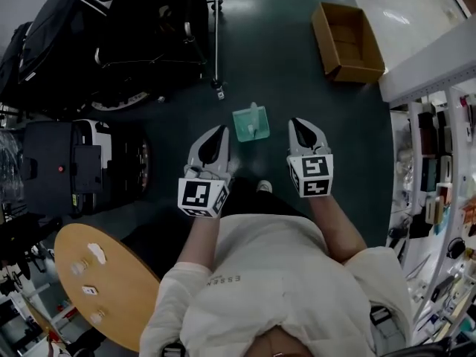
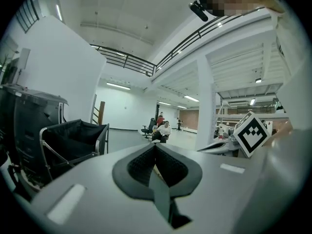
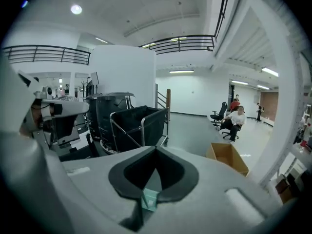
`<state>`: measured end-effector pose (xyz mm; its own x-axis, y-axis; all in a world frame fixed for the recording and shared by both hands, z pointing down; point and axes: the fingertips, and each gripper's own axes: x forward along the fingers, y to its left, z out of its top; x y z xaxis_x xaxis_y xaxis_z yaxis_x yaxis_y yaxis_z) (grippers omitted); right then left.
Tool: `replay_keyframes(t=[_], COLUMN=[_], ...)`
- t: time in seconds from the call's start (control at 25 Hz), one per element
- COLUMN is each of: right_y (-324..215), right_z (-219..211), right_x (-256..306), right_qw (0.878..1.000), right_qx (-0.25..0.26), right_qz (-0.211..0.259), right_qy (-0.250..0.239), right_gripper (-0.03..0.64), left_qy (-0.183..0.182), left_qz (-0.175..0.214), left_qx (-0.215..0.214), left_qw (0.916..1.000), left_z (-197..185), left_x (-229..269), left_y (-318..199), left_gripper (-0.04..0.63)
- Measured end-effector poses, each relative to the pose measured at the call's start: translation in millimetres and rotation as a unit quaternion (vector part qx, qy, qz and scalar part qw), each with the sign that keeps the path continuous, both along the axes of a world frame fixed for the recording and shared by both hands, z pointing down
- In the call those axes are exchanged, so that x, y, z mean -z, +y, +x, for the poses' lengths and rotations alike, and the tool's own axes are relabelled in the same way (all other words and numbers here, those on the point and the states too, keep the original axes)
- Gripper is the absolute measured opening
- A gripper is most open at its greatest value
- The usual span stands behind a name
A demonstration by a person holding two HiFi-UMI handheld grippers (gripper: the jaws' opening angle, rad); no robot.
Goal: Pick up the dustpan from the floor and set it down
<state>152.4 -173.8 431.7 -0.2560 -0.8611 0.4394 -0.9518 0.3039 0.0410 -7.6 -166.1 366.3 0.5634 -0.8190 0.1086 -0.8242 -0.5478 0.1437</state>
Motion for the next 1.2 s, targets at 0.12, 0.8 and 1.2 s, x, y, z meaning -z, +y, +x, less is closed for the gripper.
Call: replay_keyframes(t=[0.12, 0.8, 1.2], right_y=[26.3, 226.4, 302.2], right_z=[1.6, -46.6, -57.4], right_x=[1.5, 29.6, 23.1], right_qw=[1.000, 0.999, 0.998], right_qx=[0.005, 0.009, 0.001], right_qz=[0.000, 0.015, 0.001], right_qy=[-0.012, -0.040, -0.056], right_gripper=[-0.009, -0.009, -0.009], left_qy=[-0.003, 0.002, 0.002], left_qz=[-0.008, -0.008, -0.004], left_qx=[-0.002, -0.023, -0.027], left_qw=[1.0000, 0.9997, 0.9996], left_z=[-3.0, -53.7, -66.1], left_x=[-4.0, -5.1, -0.9], left_y=[26.7, 231.2, 306.3], left_gripper=[0.008, 0.008, 0.008])
